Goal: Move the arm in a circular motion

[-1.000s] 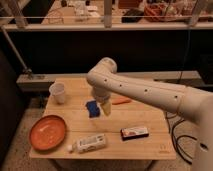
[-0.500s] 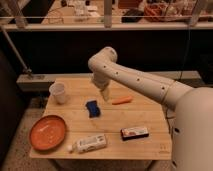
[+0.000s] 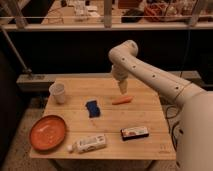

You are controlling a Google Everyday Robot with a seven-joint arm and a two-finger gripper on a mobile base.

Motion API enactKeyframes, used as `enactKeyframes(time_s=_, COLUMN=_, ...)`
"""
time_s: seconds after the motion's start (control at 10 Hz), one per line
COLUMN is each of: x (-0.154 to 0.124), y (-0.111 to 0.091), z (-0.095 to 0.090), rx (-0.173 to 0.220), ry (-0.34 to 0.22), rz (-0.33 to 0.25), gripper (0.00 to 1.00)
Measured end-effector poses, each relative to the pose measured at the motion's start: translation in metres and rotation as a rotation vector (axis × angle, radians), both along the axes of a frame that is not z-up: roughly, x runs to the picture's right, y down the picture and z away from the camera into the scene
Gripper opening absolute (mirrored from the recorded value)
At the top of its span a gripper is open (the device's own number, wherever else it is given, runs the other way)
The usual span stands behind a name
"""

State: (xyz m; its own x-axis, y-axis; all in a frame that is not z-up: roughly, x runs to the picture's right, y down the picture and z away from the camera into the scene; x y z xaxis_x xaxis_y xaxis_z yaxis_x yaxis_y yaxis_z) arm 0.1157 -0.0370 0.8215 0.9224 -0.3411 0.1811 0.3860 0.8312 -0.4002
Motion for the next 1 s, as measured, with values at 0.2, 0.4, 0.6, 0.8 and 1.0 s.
enactKeyframes(time_s=0.2, x=0.057, y=0.001, z=-0.002, rx=-0.009, ry=0.078, rz=0.057, gripper=0.80)
enactKeyframes(time_s=0.4, x=0.087, y=0.016, z=-0.008, rx=-0.030, ry=0.127, rz=0.099, gripper=0.80)
enactKeyframes(time_s=0.6, x=0.103, y=0.043, z=-0.026, rx=-0.044, ry=0.138, rz=0.129, gripper=0.80)
enactKeyframes(time_s=0.8, x=0.097, y=0.068, z=-0.047, rx=-0.053, ry=0.123, rz=0.136, gripper=0.80)
enactKeyframes(time_s=1.0, x=0.086, y=0.101, z=-0.075, rx=-0.069, ry=0.105, rz=0.126, gripper=0.80)
